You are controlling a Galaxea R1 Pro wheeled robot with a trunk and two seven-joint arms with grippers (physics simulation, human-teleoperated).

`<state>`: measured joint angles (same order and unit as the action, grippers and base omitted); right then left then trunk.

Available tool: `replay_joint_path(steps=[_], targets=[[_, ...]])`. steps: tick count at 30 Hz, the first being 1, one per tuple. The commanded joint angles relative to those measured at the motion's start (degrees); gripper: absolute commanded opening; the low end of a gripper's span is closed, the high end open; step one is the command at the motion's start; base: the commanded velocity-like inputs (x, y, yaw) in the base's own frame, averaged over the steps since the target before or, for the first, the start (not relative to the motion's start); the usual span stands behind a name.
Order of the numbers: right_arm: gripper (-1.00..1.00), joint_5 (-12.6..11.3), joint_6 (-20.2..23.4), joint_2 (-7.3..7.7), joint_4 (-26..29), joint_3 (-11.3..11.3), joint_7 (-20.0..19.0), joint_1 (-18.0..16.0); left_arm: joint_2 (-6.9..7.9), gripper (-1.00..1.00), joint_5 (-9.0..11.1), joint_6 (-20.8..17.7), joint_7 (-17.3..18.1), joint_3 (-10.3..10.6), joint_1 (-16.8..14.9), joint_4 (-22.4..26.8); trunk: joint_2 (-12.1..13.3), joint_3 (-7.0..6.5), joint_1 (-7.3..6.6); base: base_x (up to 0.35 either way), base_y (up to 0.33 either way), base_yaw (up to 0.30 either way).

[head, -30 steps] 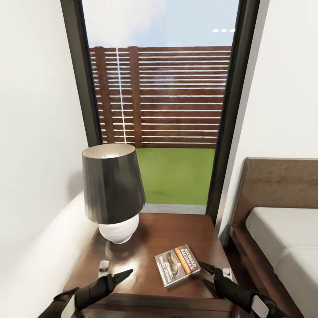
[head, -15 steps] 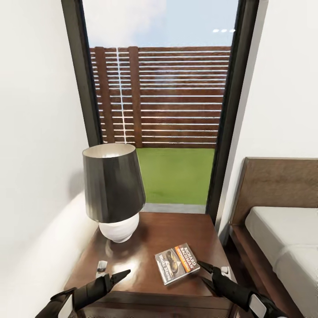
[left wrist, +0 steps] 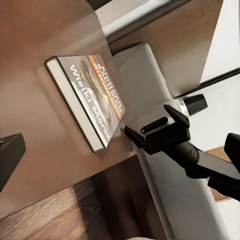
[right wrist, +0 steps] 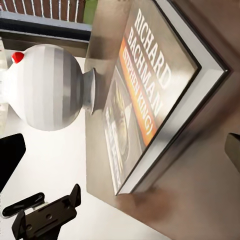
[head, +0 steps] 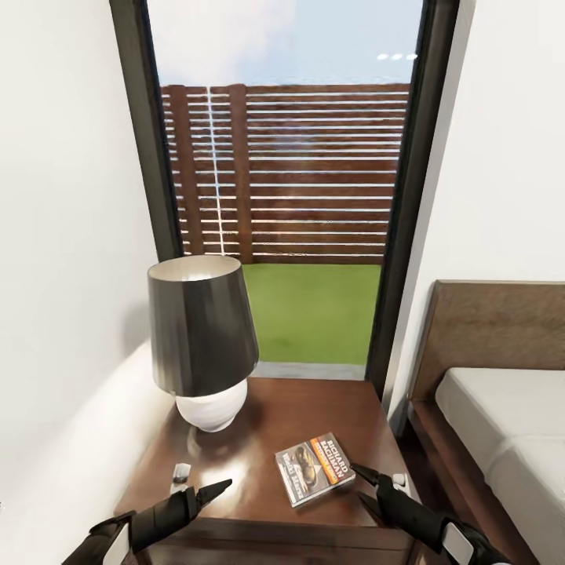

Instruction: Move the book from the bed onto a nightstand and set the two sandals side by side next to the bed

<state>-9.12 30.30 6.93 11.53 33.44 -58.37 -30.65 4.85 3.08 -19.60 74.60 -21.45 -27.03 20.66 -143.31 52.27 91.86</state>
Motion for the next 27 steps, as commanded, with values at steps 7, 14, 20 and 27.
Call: replay_joint_path(steps=[7, 14, 20, 27], targets=[[1.0, -0.5, 0.5, 0.02, 0.0, -0.1, 0.0, 0.0, -0.01, 1.0, 0.0, -0.6, 0.2, 0.0, 0.0, 0.0, 0.1, -1.5, -0.2, 0.0, 0.0, 0.0], [1.0, -0.5, 0.5, 0.02, 0.0, -0.1, 0.0, 0.0, -0.01, 1.0, 0.0, -0.6, 0.2, 0.0, 0.0, 0.0, 2.9, -2.75, -1.74, 0.0, 0.0, 0.0], [1.0, -0.5, 0.5, 0.02, 0.0, -0.1, 0.0, 0.0, -0.01, 1.0, 0.0, -0.6, 0.2, 0.0, 0.0, 0.0, 5.3, -3.83, -3.06, 0.0, 0.0, 0.0], [1.0, -0.5, 0.5, 0.02, 0.0, -0.1, 0.0, 0.0, -0.01, 1.0, 0.0, -0.6, 0.2, 0.0, 0.0, 0.0, 8.1, -5.09, -4.6, 0.0, 0.0, 0.0]])
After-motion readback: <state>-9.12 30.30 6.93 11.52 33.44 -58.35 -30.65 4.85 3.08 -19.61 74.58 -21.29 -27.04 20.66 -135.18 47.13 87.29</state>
